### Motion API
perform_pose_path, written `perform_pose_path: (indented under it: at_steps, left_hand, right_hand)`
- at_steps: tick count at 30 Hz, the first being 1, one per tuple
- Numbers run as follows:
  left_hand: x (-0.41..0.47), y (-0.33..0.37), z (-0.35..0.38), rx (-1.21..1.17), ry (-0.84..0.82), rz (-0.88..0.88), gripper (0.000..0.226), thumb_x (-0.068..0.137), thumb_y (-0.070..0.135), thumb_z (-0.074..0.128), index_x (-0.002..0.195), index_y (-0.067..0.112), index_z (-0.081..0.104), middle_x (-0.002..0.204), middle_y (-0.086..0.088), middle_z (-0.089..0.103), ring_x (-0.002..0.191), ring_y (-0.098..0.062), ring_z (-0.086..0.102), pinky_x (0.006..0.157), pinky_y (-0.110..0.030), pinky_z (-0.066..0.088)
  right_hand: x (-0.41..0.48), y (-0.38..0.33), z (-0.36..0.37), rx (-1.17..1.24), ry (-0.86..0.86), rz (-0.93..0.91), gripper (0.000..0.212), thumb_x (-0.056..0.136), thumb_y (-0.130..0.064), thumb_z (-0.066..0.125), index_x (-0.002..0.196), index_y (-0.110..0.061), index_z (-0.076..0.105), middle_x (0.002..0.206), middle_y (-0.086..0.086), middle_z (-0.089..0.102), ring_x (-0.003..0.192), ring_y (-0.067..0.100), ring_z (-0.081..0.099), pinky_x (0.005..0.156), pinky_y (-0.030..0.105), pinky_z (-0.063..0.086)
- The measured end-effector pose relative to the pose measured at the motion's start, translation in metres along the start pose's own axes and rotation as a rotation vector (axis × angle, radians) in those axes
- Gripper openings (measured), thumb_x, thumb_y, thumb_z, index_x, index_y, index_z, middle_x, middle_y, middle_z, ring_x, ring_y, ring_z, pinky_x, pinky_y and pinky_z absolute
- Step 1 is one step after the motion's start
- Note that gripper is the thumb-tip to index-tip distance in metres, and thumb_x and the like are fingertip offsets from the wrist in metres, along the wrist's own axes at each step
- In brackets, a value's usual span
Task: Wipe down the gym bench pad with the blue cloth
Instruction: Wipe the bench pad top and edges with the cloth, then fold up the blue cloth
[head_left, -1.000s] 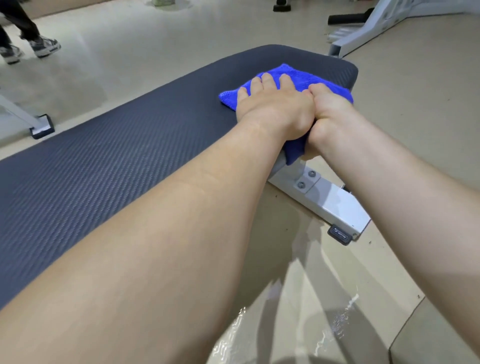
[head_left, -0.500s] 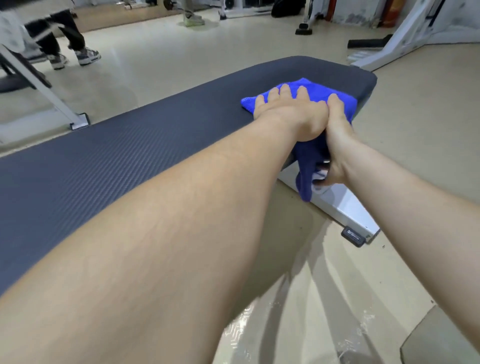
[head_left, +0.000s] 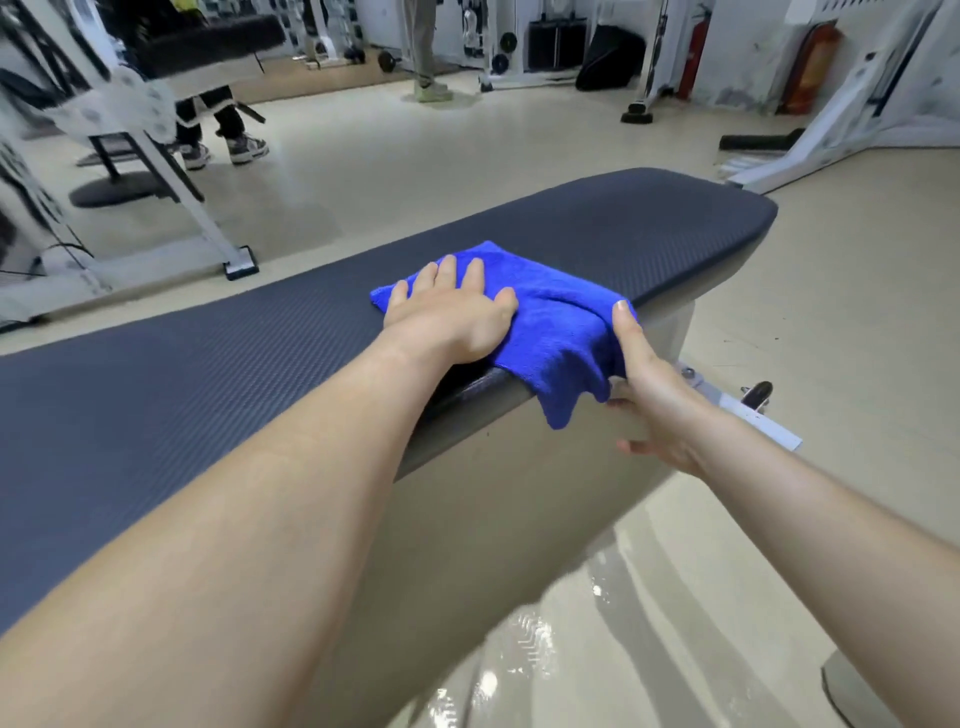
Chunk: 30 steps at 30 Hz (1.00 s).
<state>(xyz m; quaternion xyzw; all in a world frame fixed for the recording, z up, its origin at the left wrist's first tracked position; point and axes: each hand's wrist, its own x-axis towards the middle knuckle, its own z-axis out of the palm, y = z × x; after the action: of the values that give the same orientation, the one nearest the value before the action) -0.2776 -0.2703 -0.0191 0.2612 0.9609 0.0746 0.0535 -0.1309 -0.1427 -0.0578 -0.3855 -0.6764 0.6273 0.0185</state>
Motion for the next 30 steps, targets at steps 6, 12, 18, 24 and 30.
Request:
perform_pose_path:
  at_steps: [6,12,18,24,30]
  left_hand:
    - [-0.047,-0.120,-0.021,0.036,0.019,-0.285,0.068,0.092,0.056,0.015,0.152,0.027,0.004,0.161,0.001,-0.003,0.148,-0.017,-0.003,0.119,-0.044,0.001]
    - [-0.110,-0.186,-0.031,0.050,0.082,-0.502,0.069,0.091,0.054,0.014,0.152,0.022,0.011,0.161,-0.004,0.002,0.148,-0.021,0.002,0.118,-0.047,0.005]
    - [-0.147,-0.185,-0.038,0.047,0.029,-0.543,0.069,0.091,0.057,0.014,0.152,0.024,0.009,0.161,-0.003,0.002,0.147,-0.022,0.002,0.112,-0.054,0.009]
    - [-0.186,-0.212,-0.053,0.007,0.036,-0.443,0.040,0.094,0.046,0.029,0.119,0.019,0.044,0.140,-0.005,0.040,0.133,-0.032,0.030,0.100,-0.055,0.027]
    - [-0.218,-0.218,-0.059,-0.116,0.218,-0.486,0.041,0.087,0.047,0.056,0.120,0.024,0.047,0.125,-0.014,0.051,0.118,-0.035,0.042,0.088,-0.041,0.036]
  right_hand:
    - [-0.029,-0.005,0.032,0.058,-0.242,-0.017,0.087,0.054,-0.095,0.046,0.123,-0.042,0.057,0.114,0.000,0.070,0.102,0.020,0.069,0.084,0.044,0.054]
    - [-0.069,-0.008,0.075,0.107,-0.476,0.083,0.101,0.051,-0.073,0.072,0.128,-0.015,0.044,0.104,0.016,0.074,0.096,0.025,0.072,0.082,0.043,0.057]
    - [-0.113,-0.025,0.109,-0.262,-0.474,-0.089,0.051,0.092,-0.054,0.052,0.084,-0.007,0.070,0.066,0.002,0.072,0.043,0.007,0.056,0.040,0.014,0.037]
    - [-0.120,-0.020,0.098,-0.170,-0.438,-0.083,0.036,0.091,-0.027,0.050,0.063,-0.012,0.067,0.051,-0.001,0.056,0.040,0.009,0.042,0.047,0.021,0.030]
    - [-0.119,-0.010,0.080,-0.148,-0.412,-0.103,0.034,0.090,-0.025,0.047,0.091,-0.007,0.075,0.087,0.008,0.077,0.052,0.013,0.054,0.058,0.024,0.042]
